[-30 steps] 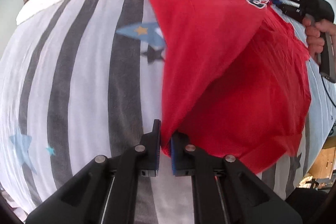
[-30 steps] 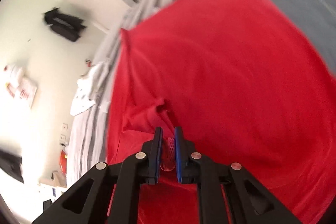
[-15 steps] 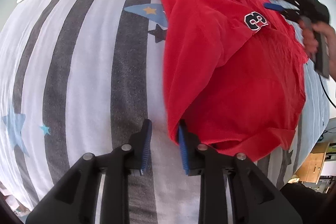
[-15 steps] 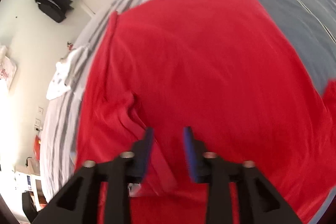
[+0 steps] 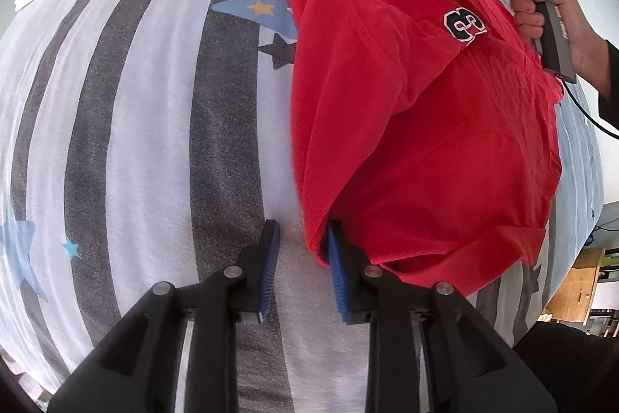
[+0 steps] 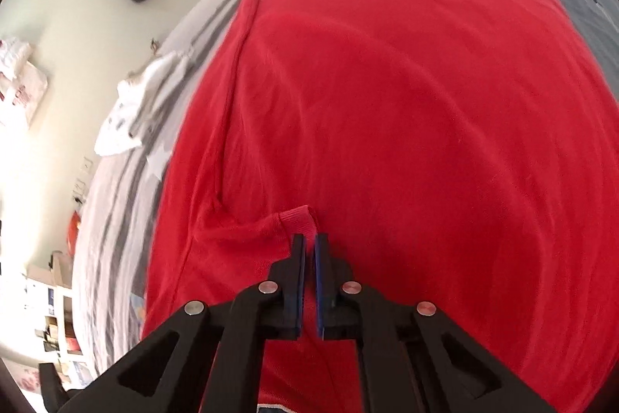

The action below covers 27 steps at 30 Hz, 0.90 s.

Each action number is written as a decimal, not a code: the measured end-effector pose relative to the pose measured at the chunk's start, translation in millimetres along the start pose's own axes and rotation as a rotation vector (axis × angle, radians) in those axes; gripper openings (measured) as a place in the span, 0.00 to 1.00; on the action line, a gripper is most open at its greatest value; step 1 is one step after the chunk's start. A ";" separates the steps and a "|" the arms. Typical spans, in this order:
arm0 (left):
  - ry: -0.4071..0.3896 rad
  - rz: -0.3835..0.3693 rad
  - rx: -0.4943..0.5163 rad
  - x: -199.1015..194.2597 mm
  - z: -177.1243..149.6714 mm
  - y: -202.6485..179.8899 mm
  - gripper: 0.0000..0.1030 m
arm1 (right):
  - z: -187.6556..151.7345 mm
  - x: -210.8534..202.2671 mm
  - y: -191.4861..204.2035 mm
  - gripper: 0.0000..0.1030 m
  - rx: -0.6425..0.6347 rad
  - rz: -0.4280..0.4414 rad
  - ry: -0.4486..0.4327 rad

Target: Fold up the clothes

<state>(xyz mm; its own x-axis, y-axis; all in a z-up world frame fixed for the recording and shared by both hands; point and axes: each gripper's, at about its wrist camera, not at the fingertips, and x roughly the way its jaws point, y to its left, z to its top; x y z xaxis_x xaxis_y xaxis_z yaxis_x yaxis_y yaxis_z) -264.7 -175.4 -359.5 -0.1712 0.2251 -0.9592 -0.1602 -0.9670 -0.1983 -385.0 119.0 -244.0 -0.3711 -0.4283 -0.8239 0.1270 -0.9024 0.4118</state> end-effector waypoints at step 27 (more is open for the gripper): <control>-0.355 0.079 0.053 24.4 315.7 47.4 0.48 | 113.7 28.5 -96.5 0.17 0.127 -0.242 -0.146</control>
<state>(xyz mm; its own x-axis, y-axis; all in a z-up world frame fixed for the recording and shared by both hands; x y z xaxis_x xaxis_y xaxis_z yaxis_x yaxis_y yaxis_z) -583.4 -177.9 -328.7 -0.5102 0.1862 -0.8397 -0.1816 -0.9776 -0.1065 -512.5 199.3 -262.9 -0.5063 -0.1820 -0.8429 -0.0936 -0.9601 0.2635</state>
